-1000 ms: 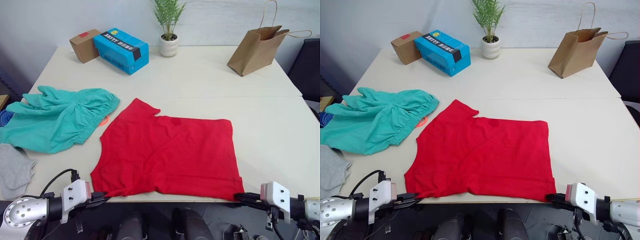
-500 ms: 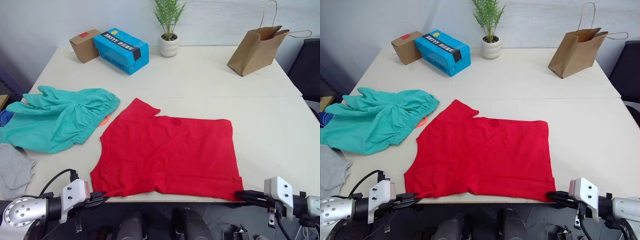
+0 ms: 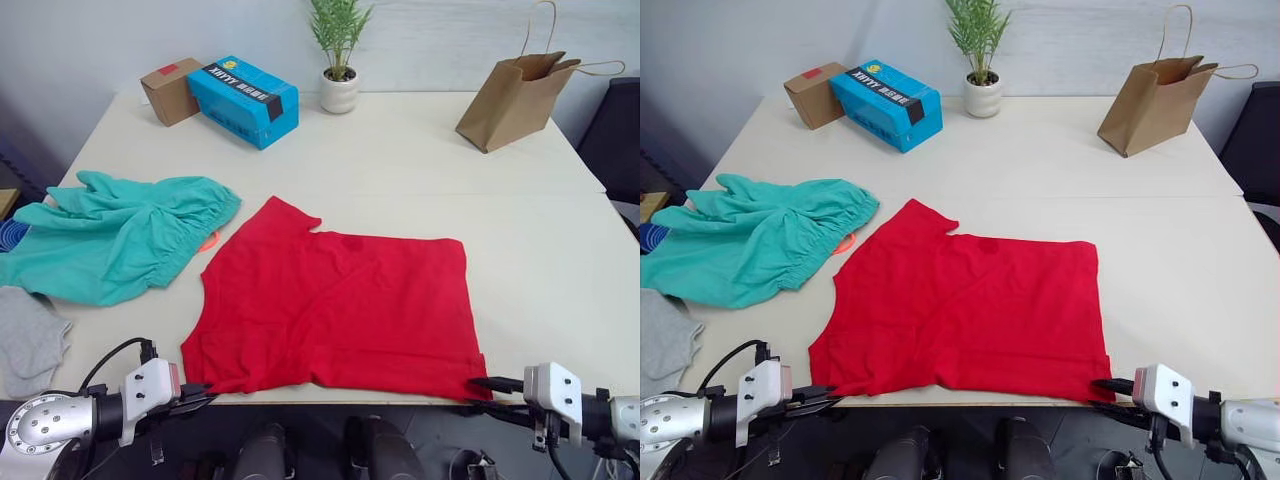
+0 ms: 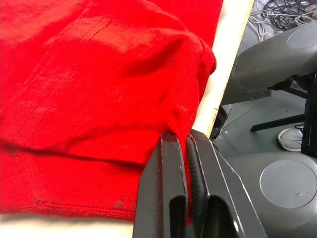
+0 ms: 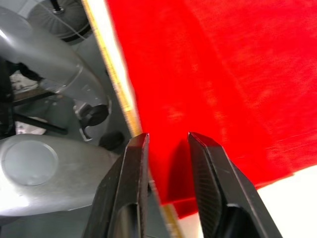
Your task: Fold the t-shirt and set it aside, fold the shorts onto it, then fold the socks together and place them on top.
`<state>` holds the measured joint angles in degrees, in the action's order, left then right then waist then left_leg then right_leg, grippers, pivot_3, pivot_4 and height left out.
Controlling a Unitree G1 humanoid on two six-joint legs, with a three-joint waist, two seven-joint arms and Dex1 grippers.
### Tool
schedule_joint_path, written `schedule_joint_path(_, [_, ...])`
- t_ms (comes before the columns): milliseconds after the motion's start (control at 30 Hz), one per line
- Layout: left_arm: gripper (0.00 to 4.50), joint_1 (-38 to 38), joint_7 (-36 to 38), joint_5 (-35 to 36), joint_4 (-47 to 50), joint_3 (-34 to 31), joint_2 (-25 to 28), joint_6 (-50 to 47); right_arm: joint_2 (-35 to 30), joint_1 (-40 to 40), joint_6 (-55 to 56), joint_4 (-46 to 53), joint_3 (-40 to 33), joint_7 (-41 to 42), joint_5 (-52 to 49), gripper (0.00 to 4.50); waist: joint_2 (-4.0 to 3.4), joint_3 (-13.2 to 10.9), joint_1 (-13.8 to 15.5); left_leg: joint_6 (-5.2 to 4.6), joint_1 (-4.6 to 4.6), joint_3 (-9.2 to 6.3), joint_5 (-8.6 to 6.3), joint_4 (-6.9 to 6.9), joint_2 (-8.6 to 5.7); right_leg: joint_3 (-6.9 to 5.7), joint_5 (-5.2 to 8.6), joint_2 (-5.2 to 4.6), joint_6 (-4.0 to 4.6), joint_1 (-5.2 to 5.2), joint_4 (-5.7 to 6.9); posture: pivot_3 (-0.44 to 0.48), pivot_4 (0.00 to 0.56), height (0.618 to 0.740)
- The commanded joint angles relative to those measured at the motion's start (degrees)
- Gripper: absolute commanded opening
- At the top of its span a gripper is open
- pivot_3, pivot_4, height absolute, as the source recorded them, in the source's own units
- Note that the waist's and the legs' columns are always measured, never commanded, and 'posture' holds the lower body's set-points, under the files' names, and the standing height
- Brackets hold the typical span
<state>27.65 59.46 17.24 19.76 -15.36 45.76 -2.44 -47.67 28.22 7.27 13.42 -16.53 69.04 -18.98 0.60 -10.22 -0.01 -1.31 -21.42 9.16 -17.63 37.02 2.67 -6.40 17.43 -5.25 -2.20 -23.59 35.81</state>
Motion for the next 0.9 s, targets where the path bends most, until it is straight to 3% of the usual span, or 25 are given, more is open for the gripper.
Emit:
schedule_joint_path(33, [0.0, -0.14, 0.01, -0.16, -0.04, -0.27, 0.19, 0.61, -0.43, -0.24, 1.49, 0.75, 1.21, -0.16, 1.59, 1.29, 0.0, 0.0, -0.02, 0.0, 0.0, 0.0, 0.0, 0.0, 0.0, 0.0, 0.0, 0.0, 0.0, 0.0, 0.0, 0.0, 0.15, 0.74])
schedule_joint_path(333, [0.0, -0.34, -0.03, -0.29, 0.01, -0.26, 0.22, 0.56, -0.27, -3.88, 2.65, -1.8, 3.73, -1.46, 4.21, 1.29, 0.02, 0.01, -0.03, -0.01, 0.02, 0.0, 0.01, 0.03, 0.0, 0.01, 0.0, 0.0, 0.0, 0.02, 0.02, 0.0, 0.15, 0.74])
schedule_joint_path(433, [0.0, -0.29, -0.04, -0.35, -0.02, -0.3, 0.21, 0.65, -0.58, -3.78, 2.69, -1.65, 3.8, -0.85, 3.79, 0.7, 0.03, 0.02, -0.09, -0.01, 0.03, 0.0, 0.01, 0.04, 0.0, 0.0, 0.0, 0.0, 0.0, 0.02, 0.03, 0.0, 0.15, 0.74])
schedule_joint_path(500, [0.0, -0.31, -0.03, -0.38, -0.1, -0.34, 0.19, 0.7, -0.87, -3.51, 2.32, -1.42, 3.5, -0.46, 3.17, 0.08, 0.05, 0.02, -0.13, -0.01, 0.06, 0.0, 0.01, 0.06, 0.01, 0.01, -0.01, 0.0, 0.0, 0.06, 0.05, 0.0, 0.15, 0.74])
schedule_joint_path(900, [0.0, 0.49, 1.11, 0.07, -0.75, -1.65, 0.75, 1.22, -3.29, -1.5, 3.05, -2.88, 0.12, 2.96, -0.16, 0.03, 0.05, 0.02, -0.01, 0.0, 0.06, 0.0, 0.0, 0.02, 0.0, 0.01, 0.01, 0.0, 0.02, 0.05, 0.03, 0.0, 0.15, 0.74])
